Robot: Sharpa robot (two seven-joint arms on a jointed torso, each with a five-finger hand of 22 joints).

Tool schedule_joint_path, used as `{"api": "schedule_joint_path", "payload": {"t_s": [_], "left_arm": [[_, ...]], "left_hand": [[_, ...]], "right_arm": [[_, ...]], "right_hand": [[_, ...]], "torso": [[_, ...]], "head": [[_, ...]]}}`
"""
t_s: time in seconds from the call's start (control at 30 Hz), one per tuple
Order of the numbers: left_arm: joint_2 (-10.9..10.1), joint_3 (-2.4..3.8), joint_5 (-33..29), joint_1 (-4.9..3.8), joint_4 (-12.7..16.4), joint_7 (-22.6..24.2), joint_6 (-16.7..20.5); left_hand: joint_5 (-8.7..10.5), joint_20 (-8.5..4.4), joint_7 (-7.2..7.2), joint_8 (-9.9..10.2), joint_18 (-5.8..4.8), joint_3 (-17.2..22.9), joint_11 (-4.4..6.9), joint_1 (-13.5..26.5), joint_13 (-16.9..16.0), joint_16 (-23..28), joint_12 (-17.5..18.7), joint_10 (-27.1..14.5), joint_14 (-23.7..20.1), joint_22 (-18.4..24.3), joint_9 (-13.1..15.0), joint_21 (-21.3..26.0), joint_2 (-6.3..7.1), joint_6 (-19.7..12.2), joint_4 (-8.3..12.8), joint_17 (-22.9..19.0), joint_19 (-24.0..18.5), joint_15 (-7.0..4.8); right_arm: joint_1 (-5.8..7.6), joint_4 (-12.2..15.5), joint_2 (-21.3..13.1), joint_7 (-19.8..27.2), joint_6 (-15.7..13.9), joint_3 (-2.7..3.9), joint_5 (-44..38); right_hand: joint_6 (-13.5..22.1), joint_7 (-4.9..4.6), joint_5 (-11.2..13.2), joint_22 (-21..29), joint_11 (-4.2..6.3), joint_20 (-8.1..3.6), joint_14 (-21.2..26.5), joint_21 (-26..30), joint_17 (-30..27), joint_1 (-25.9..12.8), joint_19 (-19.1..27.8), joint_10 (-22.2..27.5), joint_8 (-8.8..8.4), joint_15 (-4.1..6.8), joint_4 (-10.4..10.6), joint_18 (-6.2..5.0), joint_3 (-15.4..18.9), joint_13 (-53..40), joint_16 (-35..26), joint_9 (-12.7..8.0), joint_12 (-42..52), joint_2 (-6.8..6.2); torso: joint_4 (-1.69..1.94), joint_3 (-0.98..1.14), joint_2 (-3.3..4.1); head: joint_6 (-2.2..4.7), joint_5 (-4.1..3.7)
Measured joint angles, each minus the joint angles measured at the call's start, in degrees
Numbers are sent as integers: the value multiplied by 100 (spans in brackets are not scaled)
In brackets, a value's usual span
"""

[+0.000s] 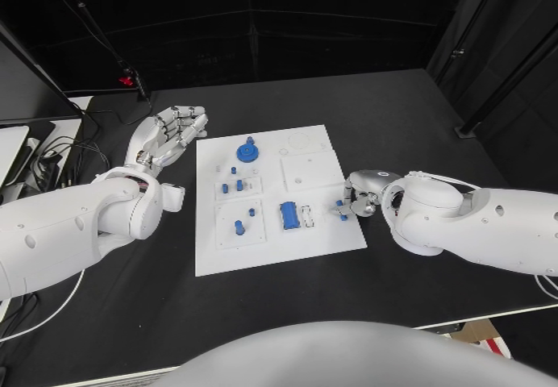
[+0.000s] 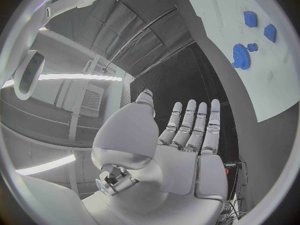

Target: Assemble the parts on the task board

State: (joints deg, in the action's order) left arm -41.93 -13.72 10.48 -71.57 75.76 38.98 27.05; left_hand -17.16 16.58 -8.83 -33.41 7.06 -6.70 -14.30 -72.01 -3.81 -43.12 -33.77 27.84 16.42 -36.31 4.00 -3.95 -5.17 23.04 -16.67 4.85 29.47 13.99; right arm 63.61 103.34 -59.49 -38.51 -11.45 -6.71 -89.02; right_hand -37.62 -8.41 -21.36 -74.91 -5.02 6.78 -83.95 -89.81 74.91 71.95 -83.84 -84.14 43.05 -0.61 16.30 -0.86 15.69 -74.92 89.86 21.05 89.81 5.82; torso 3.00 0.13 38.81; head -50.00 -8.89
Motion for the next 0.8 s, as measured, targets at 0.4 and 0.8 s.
{"api": "schedule_joint_path", "payload": {"t_s": [0.4, 0.8], "left_arm": [[-24, 1, 0, 0, 4, 0, -5], [-68, 1, 0, 0, 11, 0, -5]], "left_hand": [[0, 0, 21, 0, 0, -14, 0, 0, 0, 0, 0, 0, 0, 5, 0, 0, 0, -21, -14, 0, 0, 0], [0, 0, 21, 0, 0, -14, 0, 0, 0, 0, 0, 0, 0, 4, -5, 0, 0, -21, -14, 0, 0, 0]], "right_arm": [[22, -40, 86, -65, 160, 22, -48], [30, -74, 166, -108, 300, 40, -108]], "right_hand": [[33, -11, 240, 0, 0, 0, 0, 0, 0, 519, 0, 0, 16, 0, -61, 0, -173, 0, 0, 3, 0, -79], [59, -8, 1109, 0, 13, 0, 0, 0, 0, 840, 0, 13, -21, 0, 11, 0, -1382, 0, 0, 273, 0, -505]], "torso": [[0, 3, 3], [-3, 3, 1]], "head": [[0, -7], [0, -9]]}}
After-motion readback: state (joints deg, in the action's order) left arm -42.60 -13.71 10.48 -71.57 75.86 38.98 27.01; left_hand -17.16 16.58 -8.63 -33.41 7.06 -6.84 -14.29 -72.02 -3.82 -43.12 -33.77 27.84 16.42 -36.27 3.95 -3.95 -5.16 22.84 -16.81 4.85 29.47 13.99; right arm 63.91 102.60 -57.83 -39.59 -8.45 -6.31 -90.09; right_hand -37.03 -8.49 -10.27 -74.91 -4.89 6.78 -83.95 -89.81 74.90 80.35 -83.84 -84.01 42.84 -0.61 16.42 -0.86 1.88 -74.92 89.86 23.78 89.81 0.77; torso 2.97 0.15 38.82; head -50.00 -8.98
